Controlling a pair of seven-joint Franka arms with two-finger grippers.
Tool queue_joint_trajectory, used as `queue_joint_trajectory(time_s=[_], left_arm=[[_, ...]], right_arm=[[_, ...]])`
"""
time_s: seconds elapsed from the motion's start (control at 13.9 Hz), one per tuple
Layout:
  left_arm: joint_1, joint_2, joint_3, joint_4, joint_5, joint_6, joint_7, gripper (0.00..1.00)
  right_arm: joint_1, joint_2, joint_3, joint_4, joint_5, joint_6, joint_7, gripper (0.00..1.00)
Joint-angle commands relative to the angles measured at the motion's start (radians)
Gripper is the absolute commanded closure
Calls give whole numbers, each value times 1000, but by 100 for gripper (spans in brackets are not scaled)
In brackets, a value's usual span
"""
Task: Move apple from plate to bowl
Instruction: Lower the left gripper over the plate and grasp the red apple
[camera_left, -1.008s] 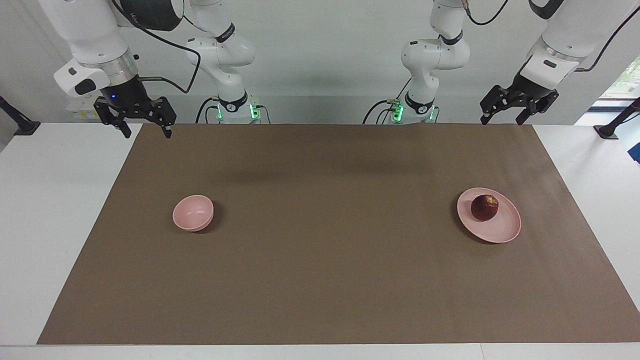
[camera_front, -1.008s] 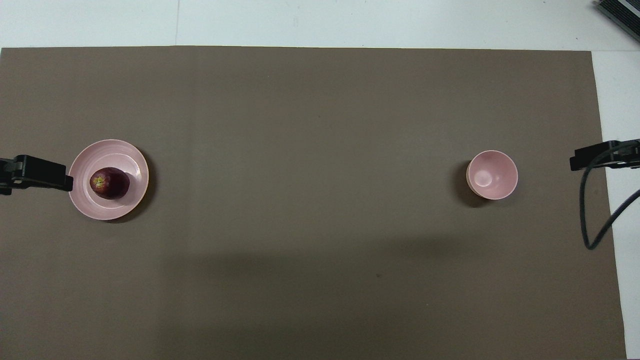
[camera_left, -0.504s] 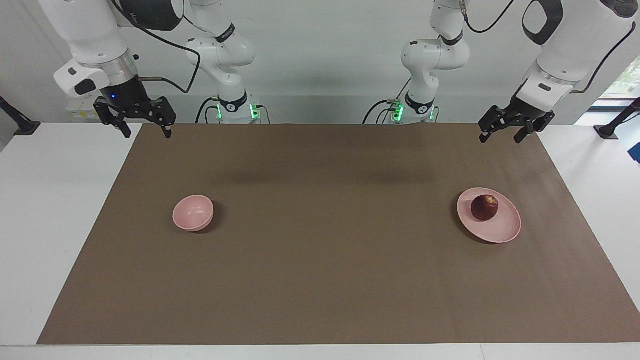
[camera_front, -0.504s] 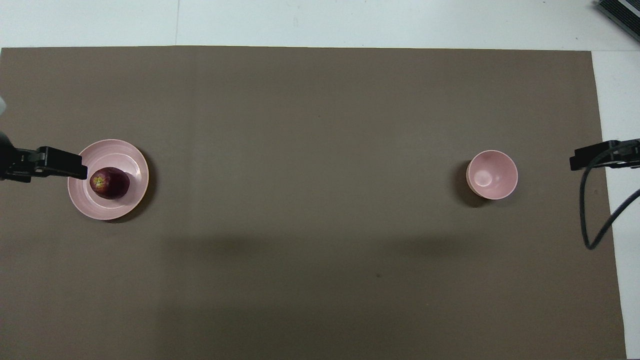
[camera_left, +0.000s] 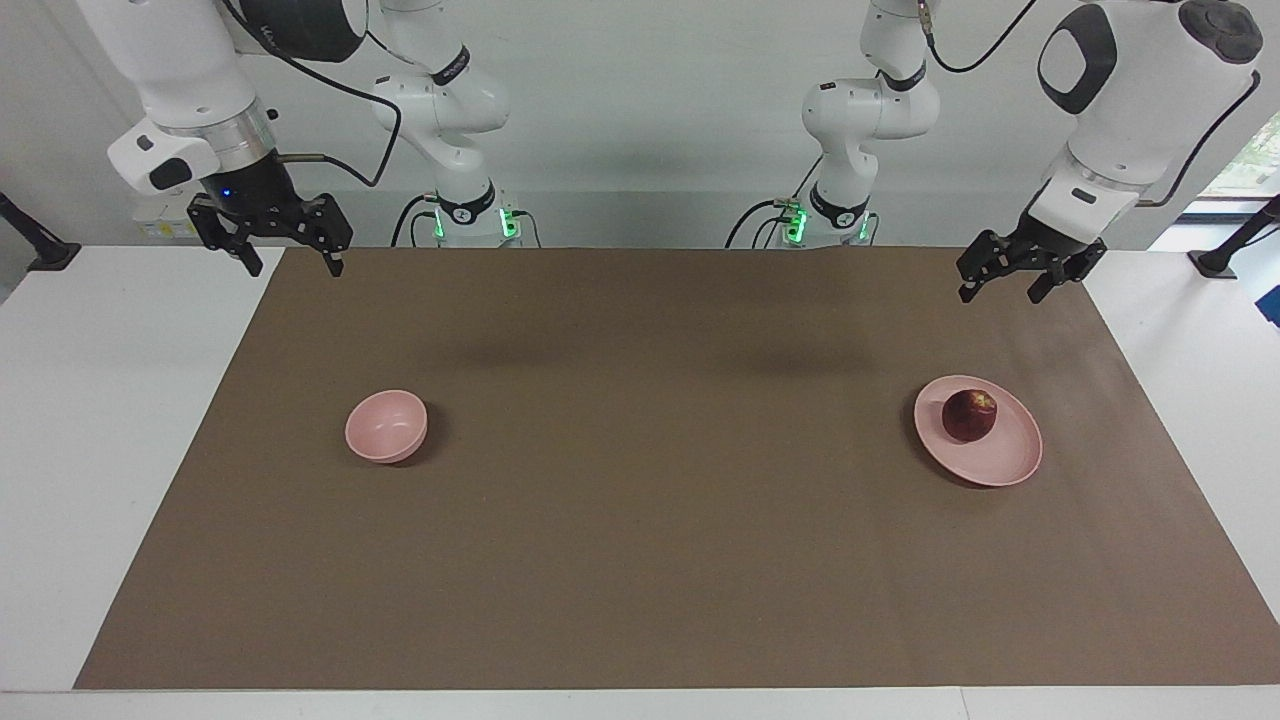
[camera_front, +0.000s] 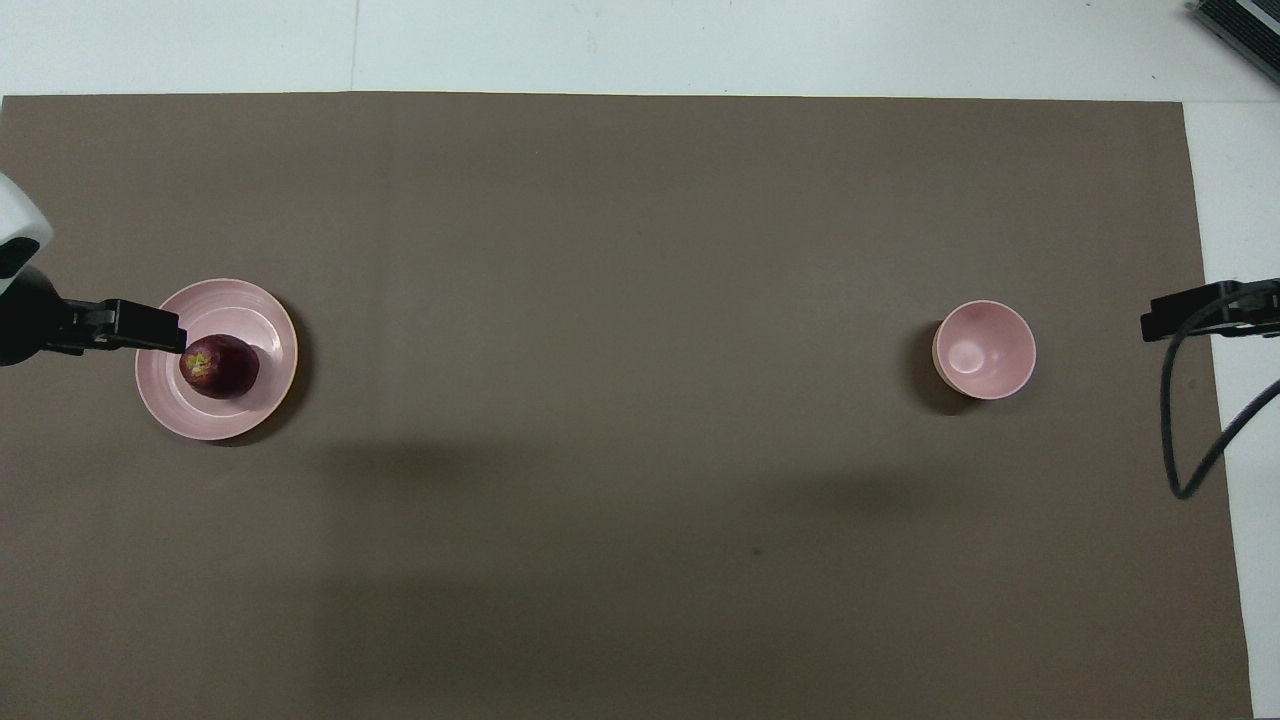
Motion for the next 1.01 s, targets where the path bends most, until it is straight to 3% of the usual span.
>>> queue_joint_trajectory(time_s=[0.0, 0.43, 0.94], left_arm=[[21, -5, -4, -69, 10, 85, 37, 0], [39, 26, -4, -131, 13, 185, 83, 0], [77, 145, -5, -212, 25, 390, 161, 0]], right_arm=[[-6, -1, 7, -5, -11, 6, 19, 0], [2, -7, 35, -9, -11, -18, 9, 0], [2, -53, 38, -83, 39, -1, 17, 0]])
